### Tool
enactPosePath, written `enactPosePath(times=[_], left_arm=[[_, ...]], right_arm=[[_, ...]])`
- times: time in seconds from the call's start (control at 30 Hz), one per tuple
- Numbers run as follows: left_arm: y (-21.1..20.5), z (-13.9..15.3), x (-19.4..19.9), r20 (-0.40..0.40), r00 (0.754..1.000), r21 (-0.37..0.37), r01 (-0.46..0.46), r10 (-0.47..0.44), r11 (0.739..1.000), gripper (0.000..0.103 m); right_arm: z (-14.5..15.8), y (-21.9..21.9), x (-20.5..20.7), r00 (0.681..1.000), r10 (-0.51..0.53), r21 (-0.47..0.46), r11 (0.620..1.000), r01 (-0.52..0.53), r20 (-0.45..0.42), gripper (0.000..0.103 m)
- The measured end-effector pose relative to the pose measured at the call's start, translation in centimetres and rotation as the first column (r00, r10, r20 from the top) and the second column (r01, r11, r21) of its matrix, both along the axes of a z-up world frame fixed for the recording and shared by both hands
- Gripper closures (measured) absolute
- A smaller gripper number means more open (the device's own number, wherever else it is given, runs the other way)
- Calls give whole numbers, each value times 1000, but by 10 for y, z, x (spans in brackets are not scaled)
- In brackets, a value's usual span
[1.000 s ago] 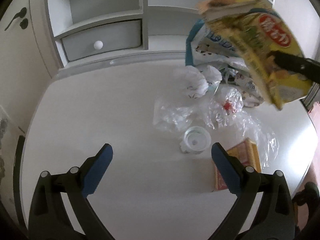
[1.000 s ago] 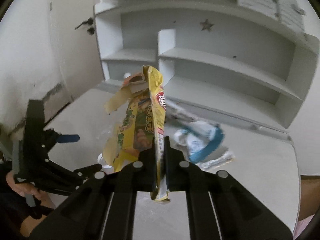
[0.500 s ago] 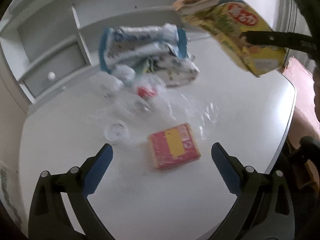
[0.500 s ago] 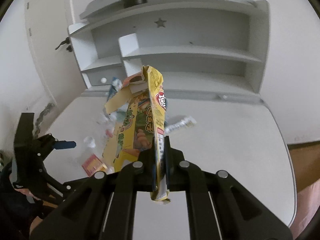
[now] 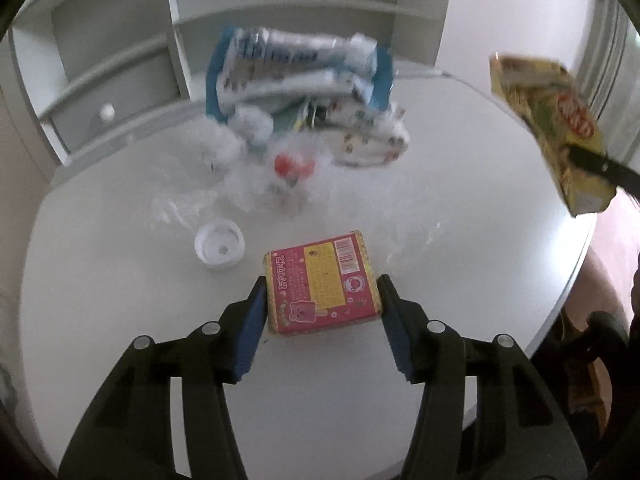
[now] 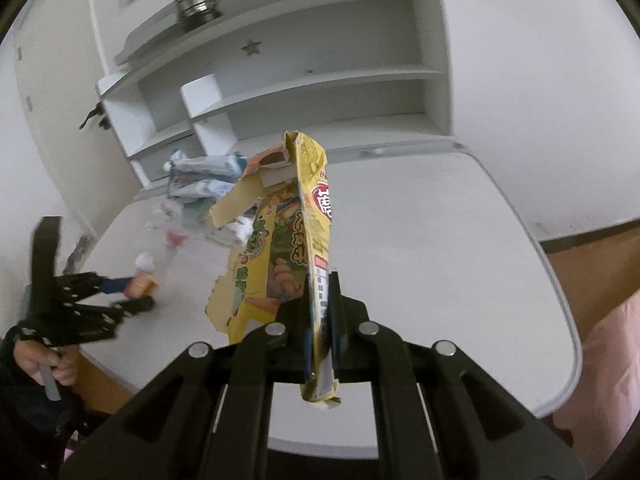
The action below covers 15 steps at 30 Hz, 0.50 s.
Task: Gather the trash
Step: 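Carry the box and snack bag over the bin and open both tools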
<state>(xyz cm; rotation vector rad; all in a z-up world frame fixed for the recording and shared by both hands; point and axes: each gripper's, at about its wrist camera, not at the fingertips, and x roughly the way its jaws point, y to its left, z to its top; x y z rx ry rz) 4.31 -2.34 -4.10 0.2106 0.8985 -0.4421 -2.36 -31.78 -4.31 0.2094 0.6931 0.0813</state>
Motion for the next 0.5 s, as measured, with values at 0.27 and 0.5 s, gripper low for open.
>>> enactPosePath(times=[0.27, 0.5], left_arm=[[-66, 42, -6, 118, 989, -12, 93, -91, 996, 50], [-209, 52, -29, 132, 921, -88, 379, -367, 921, 50]], right_arm=[[-13, -91, -54, 966, -259, 54, 964, 259, -7, 96], [-30, -178, -139, 838, -545, 44, 836, 546, -39, 96]])
